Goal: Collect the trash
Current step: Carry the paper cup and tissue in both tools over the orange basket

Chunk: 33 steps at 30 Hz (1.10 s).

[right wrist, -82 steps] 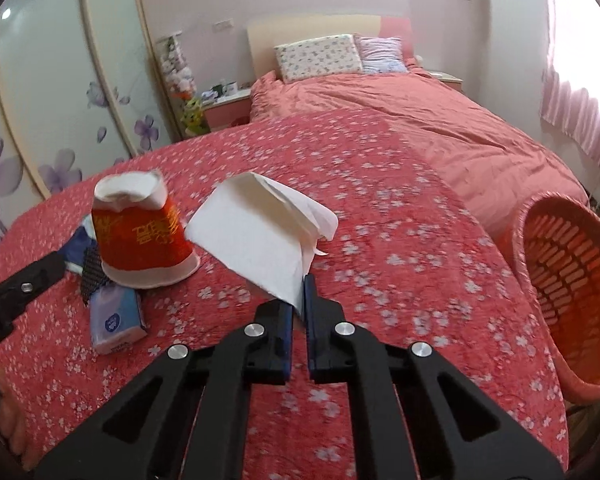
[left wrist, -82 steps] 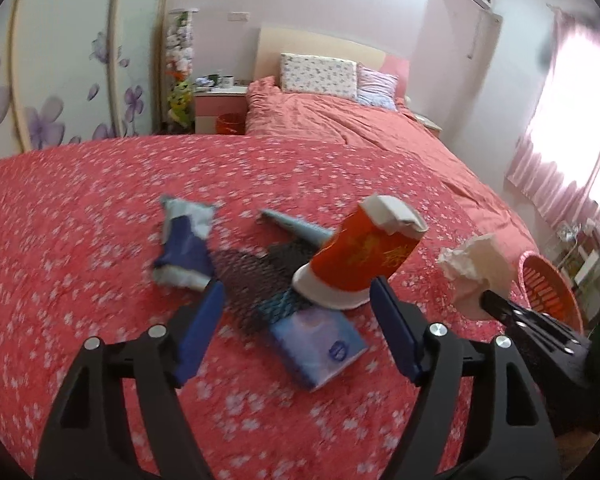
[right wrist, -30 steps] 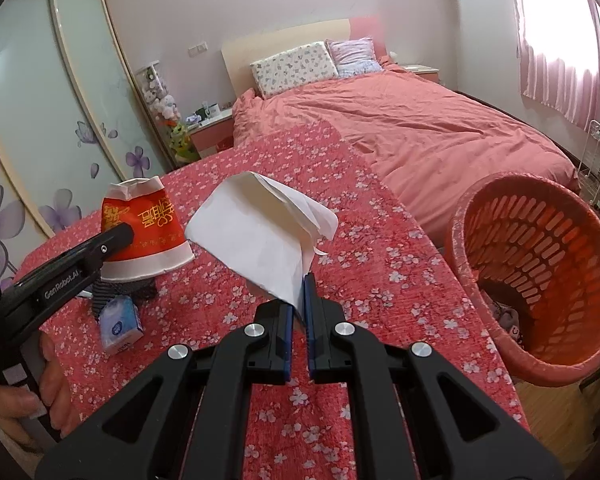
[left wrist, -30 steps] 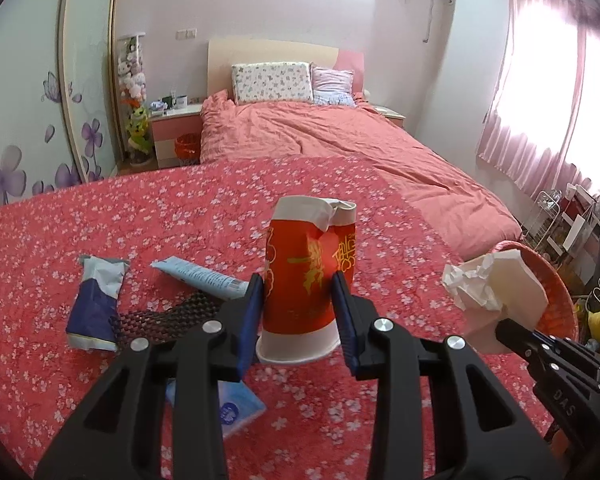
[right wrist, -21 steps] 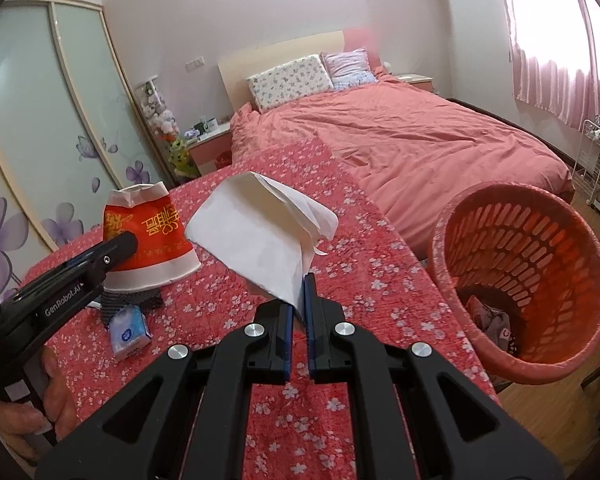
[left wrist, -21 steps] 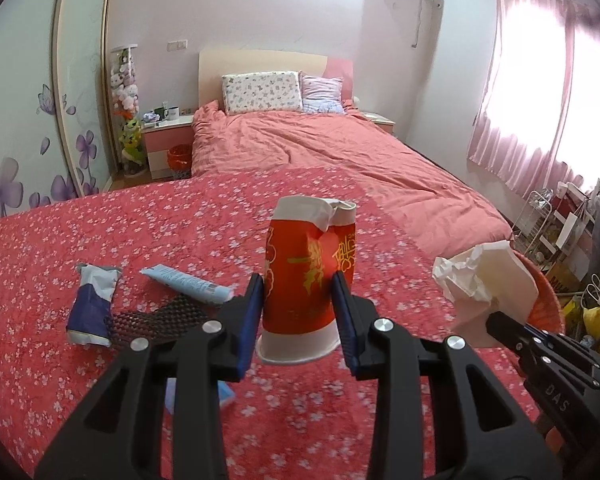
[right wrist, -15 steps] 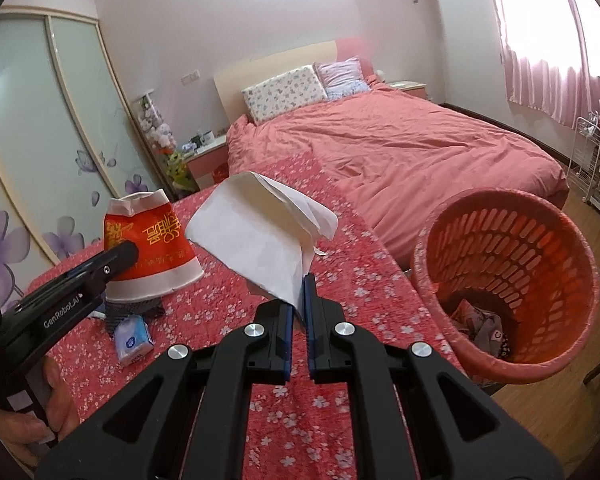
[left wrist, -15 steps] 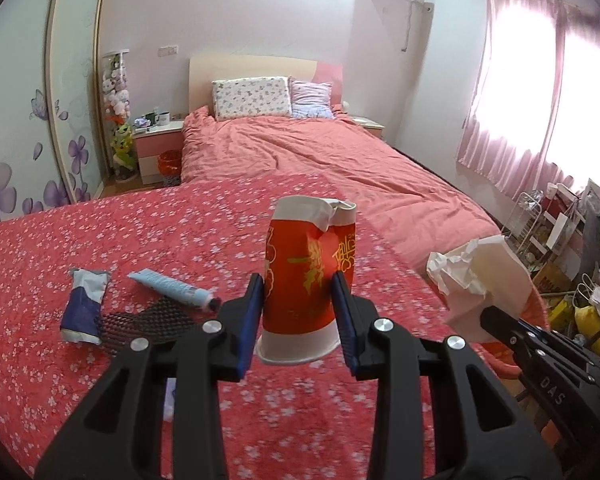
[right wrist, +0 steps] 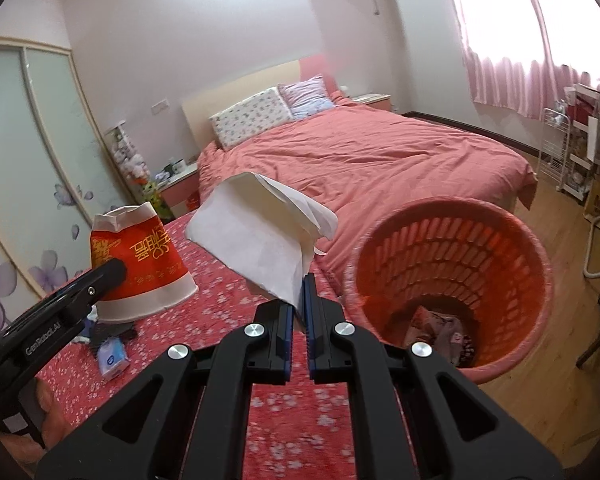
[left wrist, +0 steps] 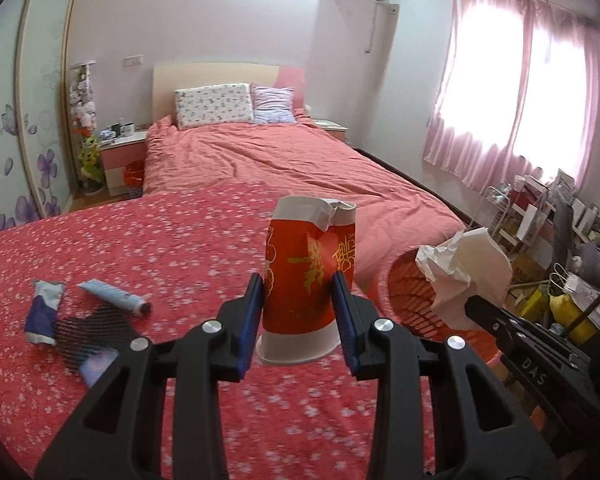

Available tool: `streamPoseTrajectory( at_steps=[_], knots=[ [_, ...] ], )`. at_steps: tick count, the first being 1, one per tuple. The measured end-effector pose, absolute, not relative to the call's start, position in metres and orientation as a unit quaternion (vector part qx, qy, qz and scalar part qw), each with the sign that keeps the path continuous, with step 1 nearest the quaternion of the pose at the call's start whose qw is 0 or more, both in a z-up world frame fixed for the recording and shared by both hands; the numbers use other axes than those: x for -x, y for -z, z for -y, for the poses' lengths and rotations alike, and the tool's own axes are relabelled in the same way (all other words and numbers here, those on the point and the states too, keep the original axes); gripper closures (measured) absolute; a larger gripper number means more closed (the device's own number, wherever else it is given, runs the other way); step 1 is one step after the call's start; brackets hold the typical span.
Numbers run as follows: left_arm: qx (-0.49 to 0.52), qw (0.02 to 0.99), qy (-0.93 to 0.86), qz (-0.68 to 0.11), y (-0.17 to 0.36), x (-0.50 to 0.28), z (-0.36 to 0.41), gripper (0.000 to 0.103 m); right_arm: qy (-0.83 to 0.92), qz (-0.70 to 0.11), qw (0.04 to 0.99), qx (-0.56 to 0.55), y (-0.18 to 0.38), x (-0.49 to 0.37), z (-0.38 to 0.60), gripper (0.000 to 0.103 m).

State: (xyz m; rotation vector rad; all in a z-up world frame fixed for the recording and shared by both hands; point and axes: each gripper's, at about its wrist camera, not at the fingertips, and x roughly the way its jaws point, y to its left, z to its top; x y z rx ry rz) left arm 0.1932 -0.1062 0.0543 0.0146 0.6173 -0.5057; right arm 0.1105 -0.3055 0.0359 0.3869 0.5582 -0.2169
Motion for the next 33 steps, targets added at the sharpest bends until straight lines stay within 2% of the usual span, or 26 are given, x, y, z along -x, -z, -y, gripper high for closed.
streamPoseTrajectory(
  at_steps=[33],
  knots=[
    [-0.02,0.878,0.348,-0.329,-0.026,-0.183,0.234,0.068,0.205,-0.247,0.91,-0.263,-0.014,-0.08,0.417,0.098]
  ],
)
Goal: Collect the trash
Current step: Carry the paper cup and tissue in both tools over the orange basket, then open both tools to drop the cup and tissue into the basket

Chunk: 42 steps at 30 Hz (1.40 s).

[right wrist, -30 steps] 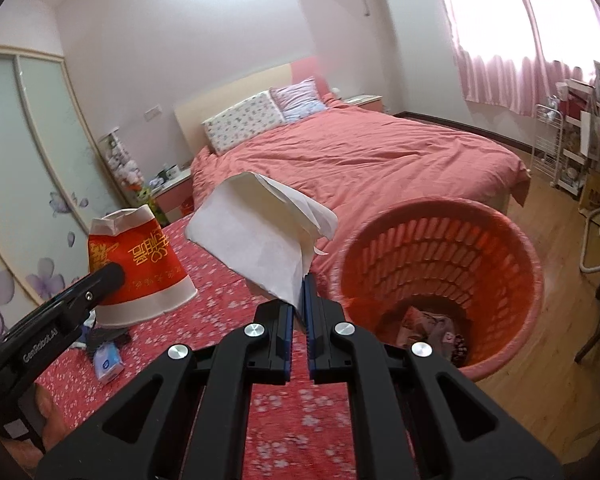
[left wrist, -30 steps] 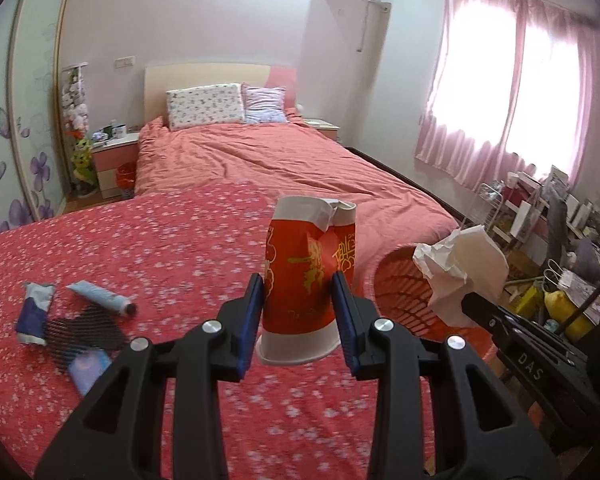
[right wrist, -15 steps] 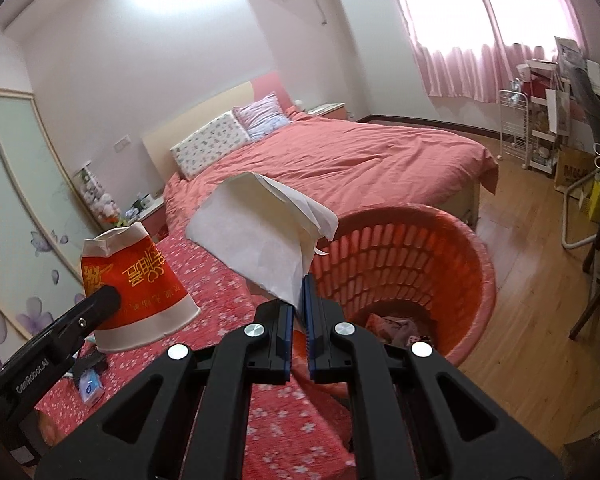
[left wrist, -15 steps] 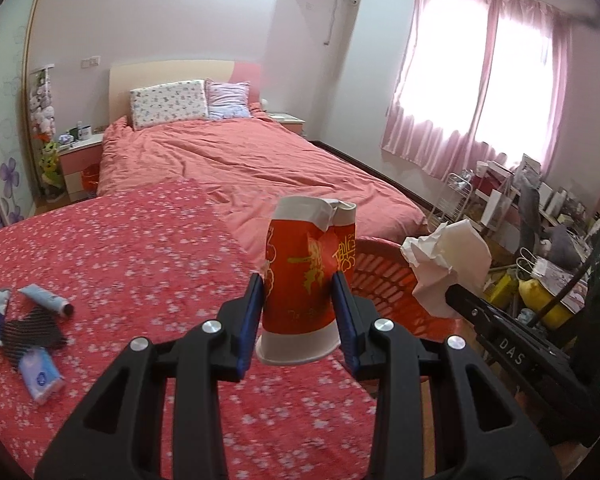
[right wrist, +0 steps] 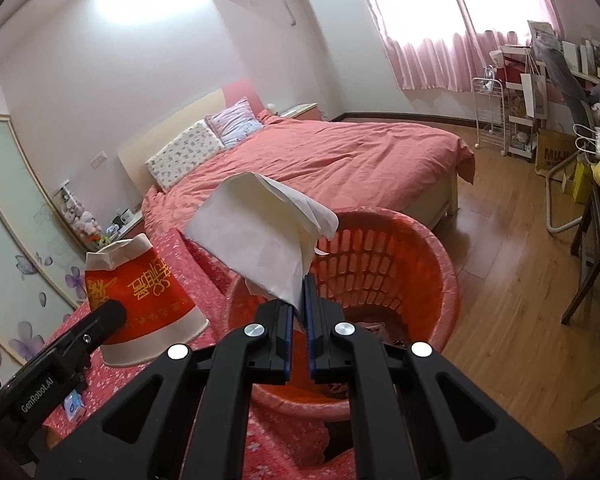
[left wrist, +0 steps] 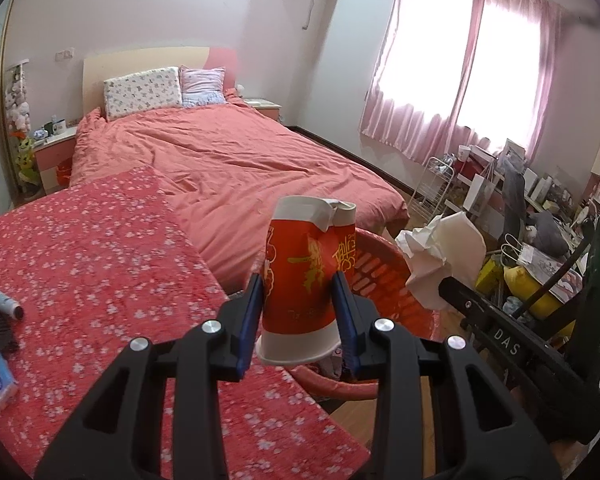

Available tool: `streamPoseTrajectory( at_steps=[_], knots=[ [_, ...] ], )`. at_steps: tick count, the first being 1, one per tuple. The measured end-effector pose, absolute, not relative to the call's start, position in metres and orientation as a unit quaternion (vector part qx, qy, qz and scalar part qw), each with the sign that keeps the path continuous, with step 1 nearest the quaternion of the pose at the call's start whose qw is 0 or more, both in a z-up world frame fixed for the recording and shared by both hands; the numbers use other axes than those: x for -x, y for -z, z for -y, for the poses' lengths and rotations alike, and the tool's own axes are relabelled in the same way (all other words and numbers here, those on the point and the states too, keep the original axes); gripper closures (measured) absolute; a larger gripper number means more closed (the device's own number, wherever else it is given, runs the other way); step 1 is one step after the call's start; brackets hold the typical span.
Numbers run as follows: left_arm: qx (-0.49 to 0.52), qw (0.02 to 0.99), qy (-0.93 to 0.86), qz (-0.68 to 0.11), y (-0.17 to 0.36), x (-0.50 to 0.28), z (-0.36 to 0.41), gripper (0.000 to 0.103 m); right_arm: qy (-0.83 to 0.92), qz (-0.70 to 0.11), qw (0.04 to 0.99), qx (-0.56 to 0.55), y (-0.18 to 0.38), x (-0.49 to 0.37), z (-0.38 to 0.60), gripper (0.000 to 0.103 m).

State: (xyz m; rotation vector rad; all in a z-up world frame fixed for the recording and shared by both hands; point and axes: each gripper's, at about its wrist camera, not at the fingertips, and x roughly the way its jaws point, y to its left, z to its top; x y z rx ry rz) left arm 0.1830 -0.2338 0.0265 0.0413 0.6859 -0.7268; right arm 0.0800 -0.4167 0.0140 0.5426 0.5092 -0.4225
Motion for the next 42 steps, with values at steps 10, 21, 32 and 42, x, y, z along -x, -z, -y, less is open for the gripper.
streamPoseTrajectory(
  at_steps=[10,21,32,42],
  knots=[
    [-0.023,0.867,0.36,-0.345,-0.007,-0.192,0.265,0.068,0.211,-0.254,0.901,-0.28,-0.004,-0.082,0.431,0.098],
    [-0.026,0.856,0.364,-0.365,0.009,-0.204,0.289,0.067,0.208,-0.269,0.893,-0.294,0.004,-0.09,0.443,0.097],
    [-0.027,0.849,0.361,-0.385,0.022,-0.214,0.3,0.066,0.206,-0.29,0.883,-0.305,0.01,-0.098,0.442,0.096],
    [-0.021,0.851,0.344,-0.396,0.03,-0.222,0.289,0.052,0.209,-0.295,0.876,-0.319,0.012,-0.094,0.443,0.073]
  ],
)
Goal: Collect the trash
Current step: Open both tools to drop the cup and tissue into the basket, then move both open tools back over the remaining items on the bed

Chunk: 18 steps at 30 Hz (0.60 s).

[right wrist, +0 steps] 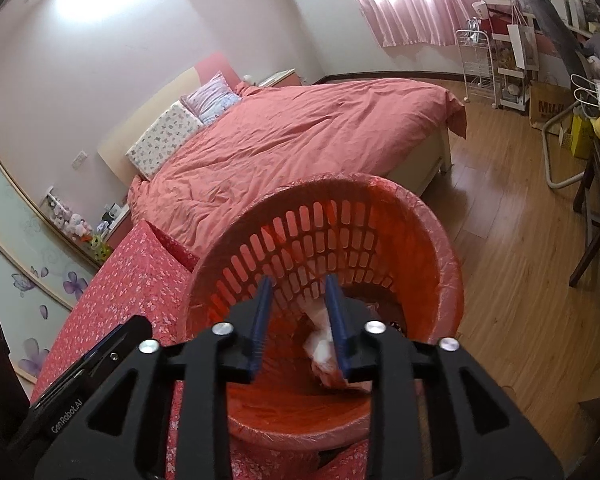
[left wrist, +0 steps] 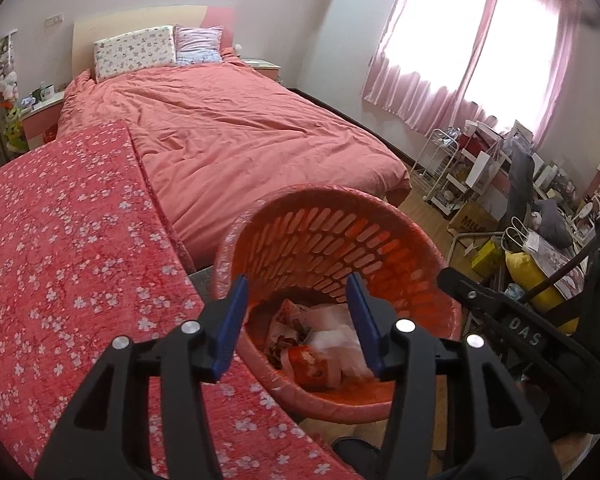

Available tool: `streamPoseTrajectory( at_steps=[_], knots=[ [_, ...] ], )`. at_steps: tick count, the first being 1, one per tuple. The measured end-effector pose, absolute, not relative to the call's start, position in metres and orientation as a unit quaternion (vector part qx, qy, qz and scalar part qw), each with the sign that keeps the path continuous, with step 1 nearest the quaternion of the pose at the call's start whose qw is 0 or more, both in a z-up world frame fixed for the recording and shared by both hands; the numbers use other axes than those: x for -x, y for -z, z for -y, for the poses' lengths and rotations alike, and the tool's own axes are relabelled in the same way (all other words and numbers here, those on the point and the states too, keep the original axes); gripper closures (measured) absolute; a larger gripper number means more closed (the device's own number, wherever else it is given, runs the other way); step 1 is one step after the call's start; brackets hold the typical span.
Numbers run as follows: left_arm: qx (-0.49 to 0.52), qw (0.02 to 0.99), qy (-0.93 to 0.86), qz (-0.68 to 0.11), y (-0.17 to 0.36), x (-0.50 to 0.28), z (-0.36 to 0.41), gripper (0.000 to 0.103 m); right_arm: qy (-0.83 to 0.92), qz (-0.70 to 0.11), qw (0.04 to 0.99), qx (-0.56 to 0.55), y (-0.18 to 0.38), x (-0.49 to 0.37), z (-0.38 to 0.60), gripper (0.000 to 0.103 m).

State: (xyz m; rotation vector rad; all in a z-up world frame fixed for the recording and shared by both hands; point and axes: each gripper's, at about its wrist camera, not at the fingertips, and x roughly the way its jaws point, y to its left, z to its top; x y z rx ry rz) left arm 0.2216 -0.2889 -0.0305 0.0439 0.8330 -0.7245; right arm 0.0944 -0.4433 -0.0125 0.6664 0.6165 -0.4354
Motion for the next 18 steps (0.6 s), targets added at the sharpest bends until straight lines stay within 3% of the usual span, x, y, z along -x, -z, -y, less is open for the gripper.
streamPoseTrajectory(
  at_steps=[15,18],
  knots=[
    [-0.014,0.88,0.29,-0.375,0.012,-0.222,0.209,0.045,0.217,-0.295,0.896,-0.252,-0.006,-0.099,0.414,0.073],
    [-0.012,0.89,0.267,-0.37,0.007,-0.224,0.178,0.044,0.211,-0.295,0.903,-0.231,-0.011,-0.103,0.399,0.065]
  ],
)
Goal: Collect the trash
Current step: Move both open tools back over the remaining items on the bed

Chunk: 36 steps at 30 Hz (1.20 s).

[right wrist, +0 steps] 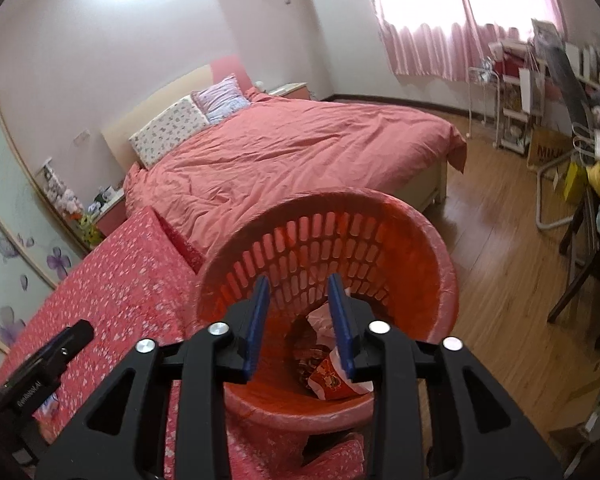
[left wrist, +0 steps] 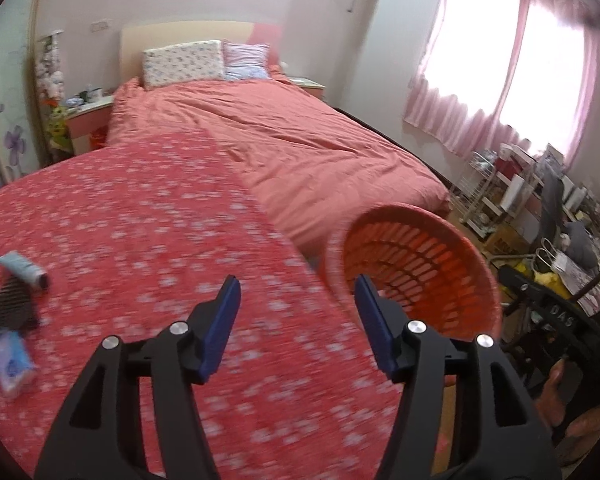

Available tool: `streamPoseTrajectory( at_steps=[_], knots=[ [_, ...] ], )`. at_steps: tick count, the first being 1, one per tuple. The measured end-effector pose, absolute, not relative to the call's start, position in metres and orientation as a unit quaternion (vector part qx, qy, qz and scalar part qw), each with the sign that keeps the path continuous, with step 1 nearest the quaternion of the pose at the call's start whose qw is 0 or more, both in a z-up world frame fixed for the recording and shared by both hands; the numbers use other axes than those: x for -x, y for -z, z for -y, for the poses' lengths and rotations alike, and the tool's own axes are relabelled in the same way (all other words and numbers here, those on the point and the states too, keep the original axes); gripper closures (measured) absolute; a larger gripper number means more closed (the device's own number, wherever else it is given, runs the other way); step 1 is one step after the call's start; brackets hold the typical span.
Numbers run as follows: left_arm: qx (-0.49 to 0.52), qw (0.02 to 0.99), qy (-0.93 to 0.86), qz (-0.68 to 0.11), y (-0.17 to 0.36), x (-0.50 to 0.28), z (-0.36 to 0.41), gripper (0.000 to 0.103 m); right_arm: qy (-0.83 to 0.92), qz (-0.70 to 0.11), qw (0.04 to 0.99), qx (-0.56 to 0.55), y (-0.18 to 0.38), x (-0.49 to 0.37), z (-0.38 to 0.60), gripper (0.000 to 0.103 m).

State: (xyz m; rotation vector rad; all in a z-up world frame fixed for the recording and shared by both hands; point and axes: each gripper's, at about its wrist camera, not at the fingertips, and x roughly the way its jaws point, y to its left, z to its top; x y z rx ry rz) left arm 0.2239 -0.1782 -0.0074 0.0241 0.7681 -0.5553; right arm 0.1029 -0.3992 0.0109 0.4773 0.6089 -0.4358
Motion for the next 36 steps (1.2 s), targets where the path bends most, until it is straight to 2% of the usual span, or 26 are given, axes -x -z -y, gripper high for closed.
streamPoseTrajectory(
  at_steps=[11,15,31,36],
  knots=[
    [0.005,0.917,0.157,-0.366,0.001,-0.234,0.048,0.042,0.146,-0.32,0.92,-0.174,-0.017,-0.13,0.323,0.065],
    [0.008,0.926,0.114,-0.36,-0.001,-0.232,-0.002,0.039,0.11,-0.333,0.925,-0.144,-0.017,-0.143,0.278,0.052],
    [0.035,0.936,-0.015,-0.35,0.007,-0.216,-0.154,0.035,-0.062,-0.4,0.913,-0.05,0.003,-0.189,0.111,0.052],
    [0.054,0.933,-0.033,-0.353,0.013,-0.213,-0.185,0.033,-0.092,-0.418,0.903,-0.038,0.013,-0.205,0.076,0.041]
  ],
)
